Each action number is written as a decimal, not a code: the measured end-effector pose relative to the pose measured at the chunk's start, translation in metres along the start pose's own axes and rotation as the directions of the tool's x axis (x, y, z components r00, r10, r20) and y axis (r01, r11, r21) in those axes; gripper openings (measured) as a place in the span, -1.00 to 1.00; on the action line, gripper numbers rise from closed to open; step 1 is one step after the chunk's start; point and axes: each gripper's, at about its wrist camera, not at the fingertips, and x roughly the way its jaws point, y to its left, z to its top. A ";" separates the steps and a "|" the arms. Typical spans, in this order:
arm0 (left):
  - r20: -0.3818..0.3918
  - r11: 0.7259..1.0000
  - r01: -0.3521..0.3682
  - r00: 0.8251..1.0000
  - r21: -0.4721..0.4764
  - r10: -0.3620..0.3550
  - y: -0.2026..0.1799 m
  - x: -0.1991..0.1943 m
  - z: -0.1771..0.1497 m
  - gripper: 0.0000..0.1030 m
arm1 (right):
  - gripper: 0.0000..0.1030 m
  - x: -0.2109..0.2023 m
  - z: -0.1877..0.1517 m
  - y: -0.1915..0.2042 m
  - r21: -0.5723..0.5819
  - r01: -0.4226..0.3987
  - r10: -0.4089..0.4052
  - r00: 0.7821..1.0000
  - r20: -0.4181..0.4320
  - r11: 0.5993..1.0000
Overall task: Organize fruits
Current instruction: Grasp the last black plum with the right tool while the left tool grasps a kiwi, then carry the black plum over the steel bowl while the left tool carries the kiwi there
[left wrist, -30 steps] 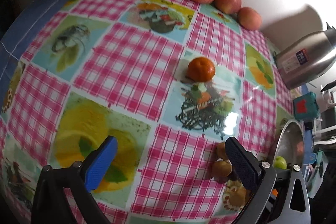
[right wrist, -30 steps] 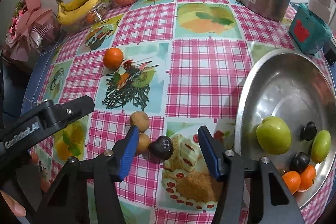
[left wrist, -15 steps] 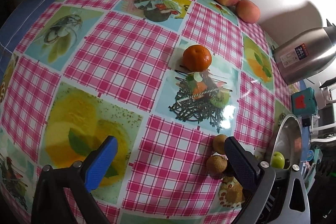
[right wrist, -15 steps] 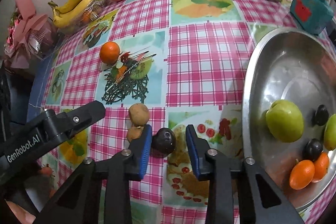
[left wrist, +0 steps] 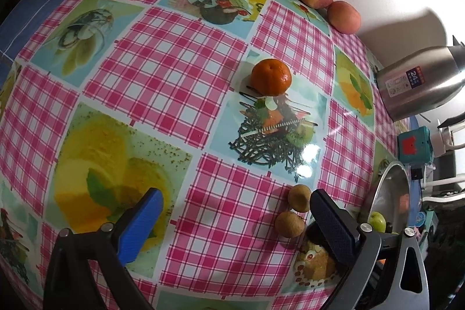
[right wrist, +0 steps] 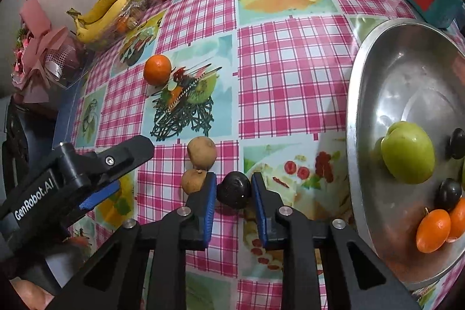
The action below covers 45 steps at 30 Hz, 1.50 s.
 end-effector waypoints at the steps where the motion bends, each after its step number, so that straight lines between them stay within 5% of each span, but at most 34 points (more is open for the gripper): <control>1: -0.003 1.000 -0.002 1.000 0.004 0.002 0.000 0.001 0.000 0.95 | -0.51 -0.003 0.001 -0.001 0.001 0.003 -0.003 1.000 0.009 1.000; 14: -0.062 0.993 0.020 0.998 0.117 -0.012 -0.028 0.014 -0.008 0.65 | -0.51 -0.049 0.013 -0.018 0.038 0.034 -0.039 0.990 0.139 0.999; 21: -0.066 0.978 -0.024 0.997 0.206 0.039 -0.050 0.023 -0.019 0.45 | -0.51 -0.052 0.014 -0.026 0.061 0.018 -0.026 0.990 0.142 0.998; 25: -0.059 0.970 -0.044 0.996 0.241 0.060 -0.059 0.026 -0.021 0.12 | -0.51 -0.053 0.013 -0.026 0.060 0.012 -0.021 0.990 0.141 0.998; 35: -0.089 0.978 0.008 0.996 0.207 0.010 -0.059 0.029 -0.022 -0.41 | -0.51 -0.052 0.013 -0.025 0.065 0.004 -0.013 0.991 0.135 0.998; 45: -0.064 0.983 0.018 0.998 0.181 -0.007 -0.050 0.015 -0.020 -0.44 | -0.51 -0.054 0.013 -0.031 0.085 0.000 -0.011 0.991 0.133 0.996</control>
